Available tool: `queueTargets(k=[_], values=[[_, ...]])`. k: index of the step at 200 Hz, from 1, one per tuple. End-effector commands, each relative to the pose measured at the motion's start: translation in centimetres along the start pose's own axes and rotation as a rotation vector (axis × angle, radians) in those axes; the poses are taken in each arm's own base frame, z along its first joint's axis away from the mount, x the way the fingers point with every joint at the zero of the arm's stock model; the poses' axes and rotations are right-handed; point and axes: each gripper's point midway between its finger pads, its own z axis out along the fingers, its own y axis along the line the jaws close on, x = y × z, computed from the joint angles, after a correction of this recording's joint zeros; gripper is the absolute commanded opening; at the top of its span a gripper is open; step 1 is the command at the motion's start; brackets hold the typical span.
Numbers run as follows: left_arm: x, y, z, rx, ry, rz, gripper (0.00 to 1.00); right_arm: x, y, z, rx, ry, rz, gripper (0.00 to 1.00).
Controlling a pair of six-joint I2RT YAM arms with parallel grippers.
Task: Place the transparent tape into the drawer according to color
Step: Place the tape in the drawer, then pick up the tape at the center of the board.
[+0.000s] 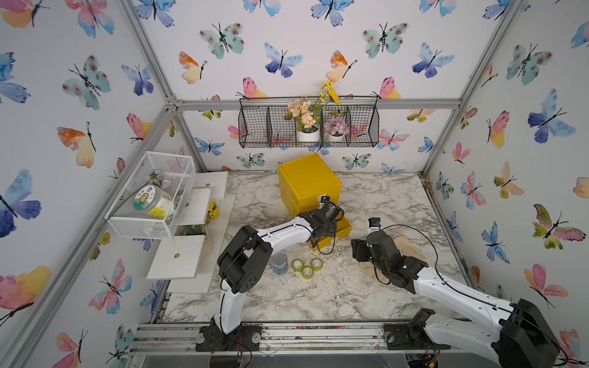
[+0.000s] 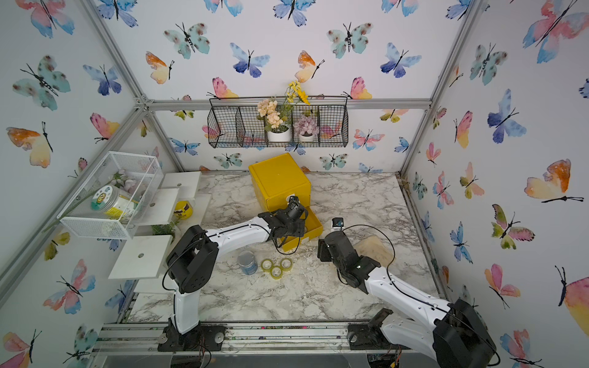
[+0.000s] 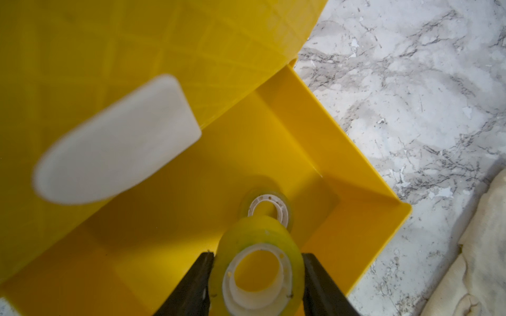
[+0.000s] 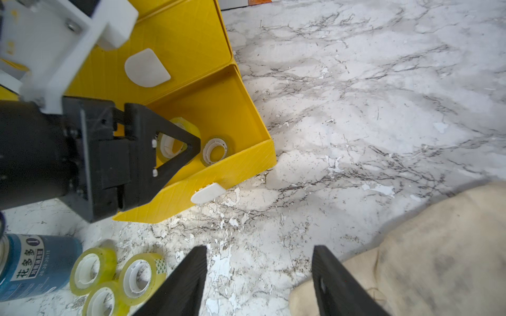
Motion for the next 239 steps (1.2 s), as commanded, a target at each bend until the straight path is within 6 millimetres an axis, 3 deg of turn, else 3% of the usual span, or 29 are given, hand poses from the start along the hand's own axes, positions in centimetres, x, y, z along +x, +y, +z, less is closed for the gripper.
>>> queueTargets(k=[1, 46, 77, 89, 134, 192, 239], values=[[0.5, 0.0, 1.0, 0.006, 0.024, -0.002, 0.58, -0.2, -0.1, -0.1, -0.005, -0.018, 0.004, 0.66], [0.8, 0.2, 1.2, 0.008, 0.040, 0.001, 0.68, -0.4, 0.1, -0.2, -0.014, -0.022, 0.009, 0.66], [0.5, -0.1, 0.2, 0.032, 0.034, -0.005, 0.74, -0.6, 0.2, -0.4, -0.018, -0.026, 0.011, 0.66], [-0.8, -0.5, -1.5, 0.057, -0.003, -0.014, 0.76, -0.7, 0.2, -0.4, -0.018, -0.027, 0.013, 0.66], [-2.0, -1.3, -5.5, 0.128, -0.047, -0.039, 0.82, -0.8, 0.5, -0.4, -0.029, -0.022, 0.015, 0.66], [-1.0, -0.4, -12.1, 0.206, -0.100, -0.071, 0.85, 0.8, 2.5, 0.3, -0.135, 0.054, -0.039, 0.66], [2.4, 3.4, -16.5, 0.183, -0.124, -0.101, 0.94, 5.4, 6.4, 1.2, -0.324, 0.240, -0.143, 0.66]])
